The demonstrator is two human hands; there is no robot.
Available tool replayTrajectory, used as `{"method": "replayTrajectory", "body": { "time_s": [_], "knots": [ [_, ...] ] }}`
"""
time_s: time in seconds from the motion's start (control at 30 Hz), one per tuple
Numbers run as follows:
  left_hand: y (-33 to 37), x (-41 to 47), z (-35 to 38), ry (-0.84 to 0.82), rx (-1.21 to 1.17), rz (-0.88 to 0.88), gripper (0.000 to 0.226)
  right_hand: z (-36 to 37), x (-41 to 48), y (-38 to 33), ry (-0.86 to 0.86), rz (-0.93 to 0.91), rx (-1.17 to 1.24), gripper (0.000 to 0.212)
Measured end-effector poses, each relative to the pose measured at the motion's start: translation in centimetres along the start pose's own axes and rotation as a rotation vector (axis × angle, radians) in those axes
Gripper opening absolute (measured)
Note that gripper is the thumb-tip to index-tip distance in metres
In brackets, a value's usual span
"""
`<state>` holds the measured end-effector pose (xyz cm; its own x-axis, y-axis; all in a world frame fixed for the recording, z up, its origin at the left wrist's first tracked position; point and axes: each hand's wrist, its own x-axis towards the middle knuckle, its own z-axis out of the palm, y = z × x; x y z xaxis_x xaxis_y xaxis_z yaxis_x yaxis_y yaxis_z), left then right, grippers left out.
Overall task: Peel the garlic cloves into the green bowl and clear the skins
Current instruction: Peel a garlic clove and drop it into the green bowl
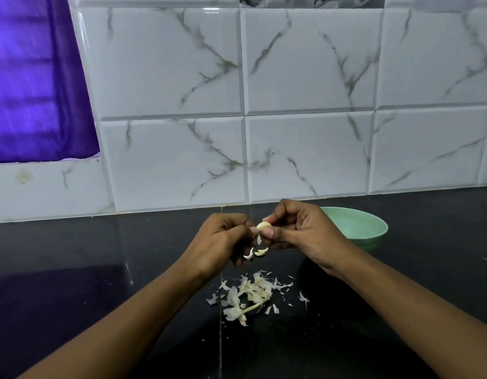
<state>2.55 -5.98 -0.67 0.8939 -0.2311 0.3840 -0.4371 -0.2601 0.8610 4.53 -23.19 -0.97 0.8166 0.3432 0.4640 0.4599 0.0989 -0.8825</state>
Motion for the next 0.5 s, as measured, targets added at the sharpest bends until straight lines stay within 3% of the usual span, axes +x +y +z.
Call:
{"method": "replayTrajectory", "body": {
  "time_s": [0.2, 0.37, 0.5],
  "knots": [
    [-0.5, 0.2, 0.9, 0.058, -0.324, -0.032, 0.037, 0.2, -0.1, -0.2, 0.008, -0.108, -0.026, 0.022],
    [-0.8, 0.5, 0.6, 0.099, -0.225, 0.058, 0.023, 0.4, -0.1, 0.0, 0.045, -0.035, 0.029, 0.018],
    [-1.0, 0.8, 0.6, 0.212, -0.333, -0.084, 0.033, 0.2, -0.3, -0.2, 0.106, -0.261, -0.350, 0.023]
  ]
}}
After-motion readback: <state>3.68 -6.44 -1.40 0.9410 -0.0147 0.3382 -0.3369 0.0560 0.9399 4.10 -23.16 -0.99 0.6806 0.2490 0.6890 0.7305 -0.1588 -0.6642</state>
